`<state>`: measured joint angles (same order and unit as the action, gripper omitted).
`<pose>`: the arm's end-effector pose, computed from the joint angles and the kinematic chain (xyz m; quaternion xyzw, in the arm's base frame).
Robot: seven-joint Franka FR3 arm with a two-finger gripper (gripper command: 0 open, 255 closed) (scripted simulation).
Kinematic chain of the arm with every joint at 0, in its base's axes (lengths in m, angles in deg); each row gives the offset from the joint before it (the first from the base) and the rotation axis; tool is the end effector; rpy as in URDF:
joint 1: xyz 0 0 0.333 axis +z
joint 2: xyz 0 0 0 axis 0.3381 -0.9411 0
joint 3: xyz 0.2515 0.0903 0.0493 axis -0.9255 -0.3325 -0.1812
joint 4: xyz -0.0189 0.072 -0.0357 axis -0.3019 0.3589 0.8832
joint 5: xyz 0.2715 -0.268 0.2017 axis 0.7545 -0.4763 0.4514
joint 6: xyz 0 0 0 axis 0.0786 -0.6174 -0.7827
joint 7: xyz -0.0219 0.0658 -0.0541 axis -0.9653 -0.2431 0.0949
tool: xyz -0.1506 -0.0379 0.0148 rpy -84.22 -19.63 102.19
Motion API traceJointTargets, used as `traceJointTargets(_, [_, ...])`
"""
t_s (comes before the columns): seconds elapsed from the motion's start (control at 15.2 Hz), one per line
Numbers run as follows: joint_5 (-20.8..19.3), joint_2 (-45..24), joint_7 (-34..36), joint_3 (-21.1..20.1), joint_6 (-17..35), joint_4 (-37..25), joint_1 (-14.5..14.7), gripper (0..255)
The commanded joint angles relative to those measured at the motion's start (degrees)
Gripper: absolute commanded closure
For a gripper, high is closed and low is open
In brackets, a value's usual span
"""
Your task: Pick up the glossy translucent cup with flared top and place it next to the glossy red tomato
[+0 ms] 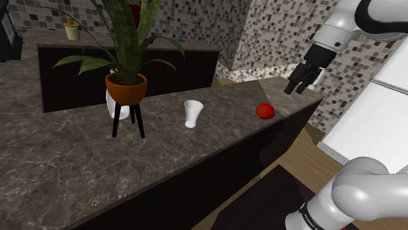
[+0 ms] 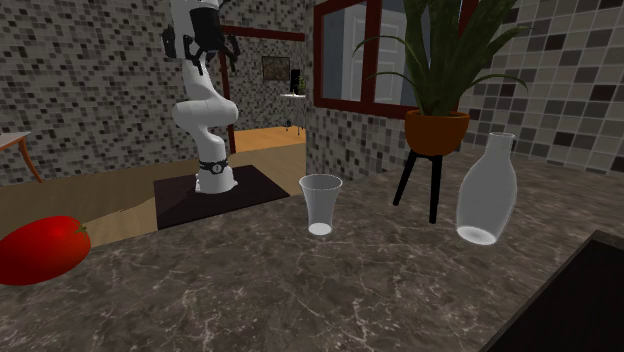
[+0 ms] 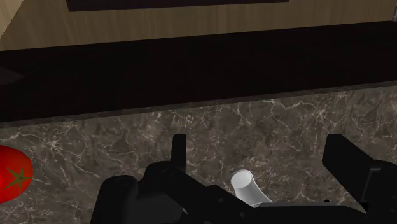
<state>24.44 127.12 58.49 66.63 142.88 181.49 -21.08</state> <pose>0.3655 -0.0175 0.5683 -0.9972 0.0306 -0.0465 0.0506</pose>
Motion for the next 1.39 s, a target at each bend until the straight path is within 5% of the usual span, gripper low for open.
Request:
traceJointTargets(0.0, [0.00,0.00,0.00,0.00,0.00,0.00,0.00,0])
traceJointTargets(0.66, [4.29,-17.73,0.33,0.06,15.40,-1.19,1.37,0])
traceJointTargets(1.32, [9.63,-38.48,-0.80,0.38,26.01,-10.08,3.02,0])
